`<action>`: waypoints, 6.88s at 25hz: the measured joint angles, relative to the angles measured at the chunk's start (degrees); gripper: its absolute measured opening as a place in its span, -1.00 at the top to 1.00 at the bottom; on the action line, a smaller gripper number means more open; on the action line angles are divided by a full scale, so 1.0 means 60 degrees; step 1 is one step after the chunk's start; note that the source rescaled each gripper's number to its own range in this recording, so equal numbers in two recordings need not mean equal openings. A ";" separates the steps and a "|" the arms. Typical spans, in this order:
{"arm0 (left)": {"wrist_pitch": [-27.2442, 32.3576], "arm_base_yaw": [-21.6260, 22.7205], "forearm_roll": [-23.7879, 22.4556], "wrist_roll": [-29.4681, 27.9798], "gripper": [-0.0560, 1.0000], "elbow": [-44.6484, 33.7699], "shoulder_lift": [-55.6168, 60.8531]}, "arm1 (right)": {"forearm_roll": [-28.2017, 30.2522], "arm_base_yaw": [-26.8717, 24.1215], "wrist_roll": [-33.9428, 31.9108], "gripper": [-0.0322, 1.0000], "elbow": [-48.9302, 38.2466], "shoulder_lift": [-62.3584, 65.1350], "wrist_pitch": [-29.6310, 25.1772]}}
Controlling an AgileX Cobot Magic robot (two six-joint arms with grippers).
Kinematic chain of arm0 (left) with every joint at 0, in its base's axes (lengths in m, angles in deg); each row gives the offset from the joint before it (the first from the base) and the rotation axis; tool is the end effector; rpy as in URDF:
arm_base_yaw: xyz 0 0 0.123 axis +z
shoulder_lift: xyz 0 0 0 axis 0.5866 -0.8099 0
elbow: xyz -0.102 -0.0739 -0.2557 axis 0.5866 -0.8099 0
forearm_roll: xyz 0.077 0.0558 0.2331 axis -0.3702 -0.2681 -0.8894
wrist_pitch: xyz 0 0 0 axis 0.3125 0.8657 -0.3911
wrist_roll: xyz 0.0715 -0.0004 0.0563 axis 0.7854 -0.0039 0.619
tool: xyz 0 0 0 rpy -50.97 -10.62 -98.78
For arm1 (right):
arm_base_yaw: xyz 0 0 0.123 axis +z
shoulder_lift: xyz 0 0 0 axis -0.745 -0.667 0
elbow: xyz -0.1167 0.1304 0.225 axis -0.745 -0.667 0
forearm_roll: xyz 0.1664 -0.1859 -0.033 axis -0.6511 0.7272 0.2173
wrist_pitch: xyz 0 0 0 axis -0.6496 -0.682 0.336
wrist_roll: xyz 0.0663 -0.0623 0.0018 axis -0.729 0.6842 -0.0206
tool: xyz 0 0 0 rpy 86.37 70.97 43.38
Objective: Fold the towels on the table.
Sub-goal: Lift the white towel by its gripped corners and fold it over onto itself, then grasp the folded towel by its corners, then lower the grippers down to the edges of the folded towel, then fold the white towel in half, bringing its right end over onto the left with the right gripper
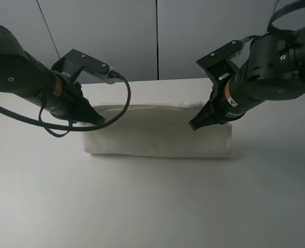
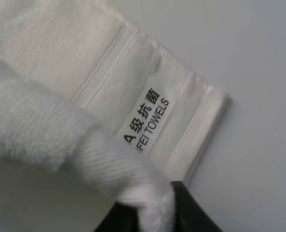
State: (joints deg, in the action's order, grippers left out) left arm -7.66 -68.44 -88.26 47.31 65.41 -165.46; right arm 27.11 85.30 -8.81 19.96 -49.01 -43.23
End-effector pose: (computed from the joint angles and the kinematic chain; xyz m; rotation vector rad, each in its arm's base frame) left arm 0.2765 -0.1537 0.1911 0.6639 2.4874 0.0692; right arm 0.2563 0.1538 0.1775 -0.6186 2.4805 -0.2109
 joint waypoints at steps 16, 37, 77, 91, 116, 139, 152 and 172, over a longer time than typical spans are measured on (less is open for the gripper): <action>-0.0578 0.0000 -0.2351 -0.1978 -0.96 0.0014 -0.0479 | 0.1159 0.0000 -0.2519 -1.00 0.0000 -0.0161 -0.0108; 0.2024 0.2087 0.3735 0.3600 -0.97 0.2517 -0.1486 | -0.4599 -0.1231 0.2113 -1.00 0.2222 -0.0466 -0.1727; 0.3088 0.2087 0.3207 0.3937 -0.97 0.4466 -0.4978 | -0.7009 -0.2190 0.4013 -1.00 0.3738 -0.4071 -0.2597; 0.3088 0.2087 0.3207 0.3954 -0.97 0.4472 -0.4978 | -0.8052 -0.3094 0.5169 -1.00 0.3738 -0.4184 -0.2728; 0.3088 0.2087 0.3166 0.4104 -0.97 0.4472 -0.4978 | -0.8431 -0.3130 0.5549 -0.58 0.3795 -0.4528 -0.1772; 0.3088 0.2087 0.3147 0.4104 -0.97 0.4472 -0.4978 | -1.1568 -0.3147 0.8173 0.94 0.3795 -0.4611 -0.1701; 0.3129 0.2087 0.3147 0.4104 -0.97 0.4472 -0.4978 | -1.1218 -0.3147 0.8308 0.94 0.3795 -0.4208 -0.1843; 0.3188 0.2087 0.3182 0.4104 -0.97 0.4488 -0.4978 | -1.3147 -0.3147 0.8975 0.94 0.3795 -0.2722 -0.2936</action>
State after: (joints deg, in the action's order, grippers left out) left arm 11.46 -55.91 -69.17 71.93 92.33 -195.33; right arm -51.77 66.42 45.04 42.74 -65.35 -60.84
